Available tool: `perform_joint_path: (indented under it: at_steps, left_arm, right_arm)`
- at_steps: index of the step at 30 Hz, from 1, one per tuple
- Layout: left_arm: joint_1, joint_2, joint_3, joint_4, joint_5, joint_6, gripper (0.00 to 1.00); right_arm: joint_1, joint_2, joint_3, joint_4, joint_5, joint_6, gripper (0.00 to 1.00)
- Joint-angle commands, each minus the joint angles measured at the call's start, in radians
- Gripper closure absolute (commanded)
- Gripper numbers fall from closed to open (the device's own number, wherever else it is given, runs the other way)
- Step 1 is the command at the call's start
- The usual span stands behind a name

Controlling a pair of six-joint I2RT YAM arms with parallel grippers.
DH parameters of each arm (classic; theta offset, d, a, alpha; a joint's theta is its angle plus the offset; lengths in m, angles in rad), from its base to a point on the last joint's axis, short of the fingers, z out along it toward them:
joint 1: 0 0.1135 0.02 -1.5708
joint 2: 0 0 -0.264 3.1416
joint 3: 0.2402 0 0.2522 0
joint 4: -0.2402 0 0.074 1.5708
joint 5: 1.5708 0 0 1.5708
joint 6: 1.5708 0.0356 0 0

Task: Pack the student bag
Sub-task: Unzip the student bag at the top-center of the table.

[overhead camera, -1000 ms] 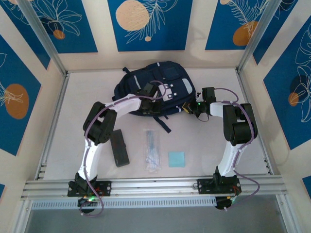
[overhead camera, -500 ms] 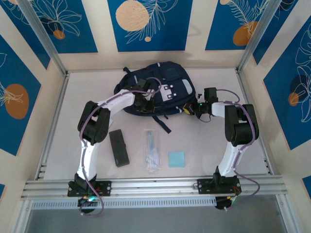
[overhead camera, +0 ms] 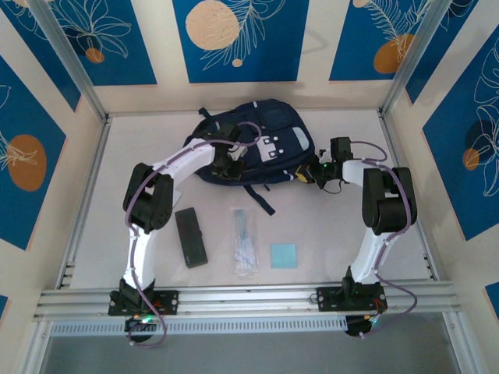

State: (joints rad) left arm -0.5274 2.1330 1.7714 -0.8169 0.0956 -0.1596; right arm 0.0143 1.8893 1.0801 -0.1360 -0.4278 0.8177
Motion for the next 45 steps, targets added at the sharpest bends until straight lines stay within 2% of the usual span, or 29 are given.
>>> perform_joint_path:
  at_steps: [1,5,8,10,12,15,16,21,24,31,33,39,45]
  left_arm:
    - [0.092,-0.042,0.038,-0.247,-0.194,0.059,1.00]
    - [0.095,-0.045,0.048,-0.263,-0.097,0.081,1.00]
    - [0.105,-0.039,0.046,-0.222,0.124,0.057,1.00]
    - [0.114,-0.026,0.047,-0.173,0.351,0.021,1.00]
    - [0.115,-0.012,0.055,-0.124,0.520,-0.028,1.00]
    - [0.113,-0.011,0.057,-0.051,0.624,-0.105,1.00]
    - [0.113,-0.014,0.058,-0.038,0.624,-0.119,1.00]
    - [0.113,-0.022,0.058,-0.017,0.583,-0.158,1.00]
    - [0.109,-0.025,0.039,0.008,0.557,-0.186,1.00]
    - [0.083,-0.058,-0.007,0.045,0.413,-0.200,1.00]
    - [0.075,-0.066,-0.015,0.050,0.401,-0.202,1.00]
    - [0.027,-0.081,-0.008,0.083,0.458,-0.249,1.00]
    - [-0.029,-0.122,-0.032,0.170,0.518,-0.343,1.00]
  right_arm:
    - [-0.097,-0.011,0.051,-0.107,0.146,-0.049,1.00]
    - [-0.096,-0.006,0.070,-0.107,0.129,-0.052,1.00]
    - [-0.087,-0.002,0.078,-0.106,0.129,-0.057,1.00]
    - [-0.082,-0.004,0.084,-0.117,0.137,-0.071,1.00]
    - [-0.083,-0.007,0.092,-0.134,0.139,-0.086,1.00]
    - [-0.086,-0.028,0.095,-0.155,0.125,-0.101,1.00]
    - [-0.085,-0.040,0.091,-0.158,0.118,-0.100,0.99]
    - [-0.069,-0.128,0.049,-0.188,0.072,-0.090,0.74]
    - [-0.044,-0.185,0.014,-0.202,0.061,-0.076,0.64]
    - [0.070,-0.277,-0.041,-0.161,0.054,0.012,0.63]
    - [0.118,-0.282,-0.046,-0.119,0.049,0.057,0.63]
    - [0.245,-0.234,-0.019,-0.025,0.078,0.222,0.61]
    - [0.265,-0.175,-0.065,0.133,0.064,0.388,0.51]
